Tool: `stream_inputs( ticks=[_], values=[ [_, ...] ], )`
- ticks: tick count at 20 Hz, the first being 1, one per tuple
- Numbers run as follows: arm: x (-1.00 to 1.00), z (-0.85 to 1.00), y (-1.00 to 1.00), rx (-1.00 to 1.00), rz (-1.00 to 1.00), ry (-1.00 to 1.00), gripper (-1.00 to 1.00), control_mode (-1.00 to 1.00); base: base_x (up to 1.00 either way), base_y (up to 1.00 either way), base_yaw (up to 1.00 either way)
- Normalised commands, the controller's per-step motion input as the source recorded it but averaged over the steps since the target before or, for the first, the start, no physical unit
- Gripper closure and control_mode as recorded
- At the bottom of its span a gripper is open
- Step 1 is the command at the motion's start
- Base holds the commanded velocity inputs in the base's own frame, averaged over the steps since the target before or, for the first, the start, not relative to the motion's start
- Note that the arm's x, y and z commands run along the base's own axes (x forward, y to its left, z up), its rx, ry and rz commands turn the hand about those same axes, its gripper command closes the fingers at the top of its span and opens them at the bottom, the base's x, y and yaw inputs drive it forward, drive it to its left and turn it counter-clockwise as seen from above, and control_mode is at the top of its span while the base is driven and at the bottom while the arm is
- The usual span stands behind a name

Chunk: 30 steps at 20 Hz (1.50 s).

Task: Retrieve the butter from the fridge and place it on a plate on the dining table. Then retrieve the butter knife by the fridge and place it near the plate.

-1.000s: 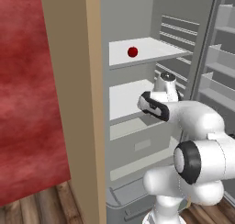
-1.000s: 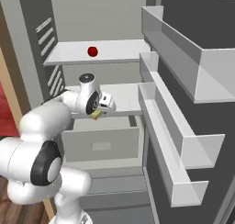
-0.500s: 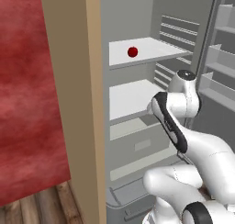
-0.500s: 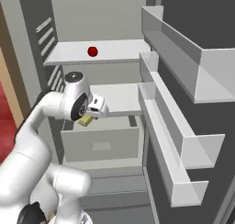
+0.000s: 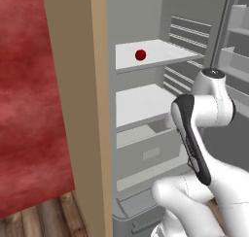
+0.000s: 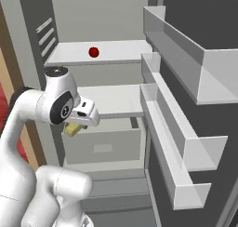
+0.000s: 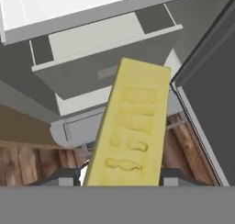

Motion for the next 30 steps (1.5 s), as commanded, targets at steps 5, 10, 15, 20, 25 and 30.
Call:
stream_inputs(
  ticks=[5, 10, 15, 20, 25, 30],
  values=[
    [-0.93, 0.11, 0.37, -0.01, 0.00, -0.08, 1.00, -1.00, 0.00, 0.00, 0.00],
    [-0.51, 0.27, 0.25, -0.07, 0.00, -0.06, 1.00, -1.00, 0.00, 0.00, 0.00],
    [-0.05, 0.07, -0.18, 0.06, 0.00, 0.03, 1.00, -1.00, 0.00, 0.00, 0.00],
    [0.02, 0.00, -0.28, 0.14, 0.00, 0.15, 1.00, -1.00, 0.00, 0.00, 0.00],
    [0.00, 0.00, 0.00, 0.00, 0.00, 0.02, 1.00, -1.00, 0.00, 0.00, 0.00],
    [0.00, 0.00, 0.00, 0.00, 0.00, 0.00, 1.00, -1.00, 0.00, 0.00, 0.00]
  ],
)
